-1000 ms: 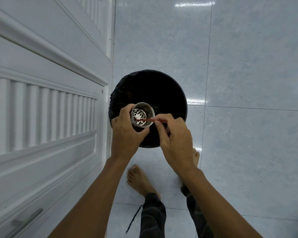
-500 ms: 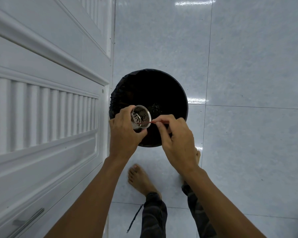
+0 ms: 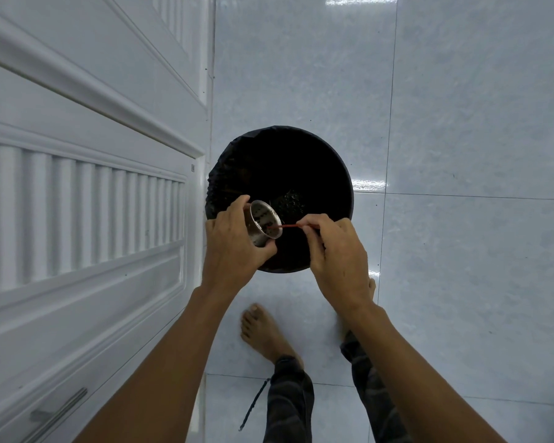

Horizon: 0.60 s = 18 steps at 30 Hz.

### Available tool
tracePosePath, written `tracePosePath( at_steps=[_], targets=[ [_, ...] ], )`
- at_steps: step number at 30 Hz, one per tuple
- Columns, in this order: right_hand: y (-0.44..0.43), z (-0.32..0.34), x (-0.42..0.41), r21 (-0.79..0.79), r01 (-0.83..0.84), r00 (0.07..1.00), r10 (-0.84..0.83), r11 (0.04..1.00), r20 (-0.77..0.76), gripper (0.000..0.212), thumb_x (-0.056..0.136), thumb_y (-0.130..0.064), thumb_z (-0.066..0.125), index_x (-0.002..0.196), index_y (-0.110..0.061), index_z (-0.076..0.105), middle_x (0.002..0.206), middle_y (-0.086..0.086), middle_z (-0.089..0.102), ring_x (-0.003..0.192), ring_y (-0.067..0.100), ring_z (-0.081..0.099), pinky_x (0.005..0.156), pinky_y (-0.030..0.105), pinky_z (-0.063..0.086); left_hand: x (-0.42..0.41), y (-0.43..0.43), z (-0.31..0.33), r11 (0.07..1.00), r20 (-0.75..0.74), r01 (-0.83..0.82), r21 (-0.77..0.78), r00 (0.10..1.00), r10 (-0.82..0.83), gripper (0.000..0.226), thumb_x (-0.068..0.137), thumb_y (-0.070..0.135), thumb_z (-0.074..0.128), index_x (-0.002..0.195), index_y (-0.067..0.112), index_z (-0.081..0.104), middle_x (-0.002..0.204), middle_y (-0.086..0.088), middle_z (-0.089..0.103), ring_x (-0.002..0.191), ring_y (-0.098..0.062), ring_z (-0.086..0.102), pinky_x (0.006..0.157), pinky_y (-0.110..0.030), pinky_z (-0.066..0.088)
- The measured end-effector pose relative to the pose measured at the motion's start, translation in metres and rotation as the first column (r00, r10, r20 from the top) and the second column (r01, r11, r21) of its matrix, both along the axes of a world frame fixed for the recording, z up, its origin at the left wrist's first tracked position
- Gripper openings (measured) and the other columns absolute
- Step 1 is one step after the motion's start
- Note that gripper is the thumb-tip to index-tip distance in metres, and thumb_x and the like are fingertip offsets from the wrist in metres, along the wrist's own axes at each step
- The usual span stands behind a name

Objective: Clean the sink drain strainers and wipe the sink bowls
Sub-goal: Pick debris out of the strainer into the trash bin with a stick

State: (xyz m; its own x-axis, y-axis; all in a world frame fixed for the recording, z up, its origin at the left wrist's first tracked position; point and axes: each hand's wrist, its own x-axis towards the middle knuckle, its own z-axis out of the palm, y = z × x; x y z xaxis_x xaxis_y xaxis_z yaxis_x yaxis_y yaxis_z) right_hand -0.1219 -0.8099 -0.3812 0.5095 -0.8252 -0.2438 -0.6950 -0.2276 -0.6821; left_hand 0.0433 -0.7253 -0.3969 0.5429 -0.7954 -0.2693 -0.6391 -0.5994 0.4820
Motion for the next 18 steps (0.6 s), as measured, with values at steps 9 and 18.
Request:
tracePosePath(
  at_steps=[9, 18],
  targets=[
    [0.013, 0.000, 0.019, 0.165, 0.138, 0.986, -0.152, 0.976, 0.071, 0.020, 0.104, -0.025, 0.055, 0.119, -0.020, 0.067, 0.105, 0.000, 0.068, 0.093, 0.011, 0.059, 0.076, 0.022, 0.053, -0.003, 0.007, -0.002, 0.995, -0.083, -0.093, -0.021, 0.992, 0.091, 0.078, 0.073, 0.049, 0.083, 0.135, 0.018, 0.047, 0.118, 0.000, 0.062, 0.105, -0.014, 0.054, 0.102, -0.034, 0.042],
    [0.018, 0.005, 0.017, 0.134, 0.104, 0.993, -0.111, 0.986, 0.044, 0.022, 0.104, -0.027, 0.055, 0.122, -0.023, 0.067, 0.104, -0.001, 0.067, 0.090, 0.009, 0.058, 0.075, 0.021, 0.054, -0.005, 0.004, -0.003, 0.998, -0.059, -0.061, -0.012, 0.996, 0.061, 0.077, 0.073, 0.046, 0.084, 0.135, 0.019, 0.048, 0.117, 0.001, 0.063, 0.106, -0.016, 0.055, 0.101, -0.030, 0.036]
  ],
)
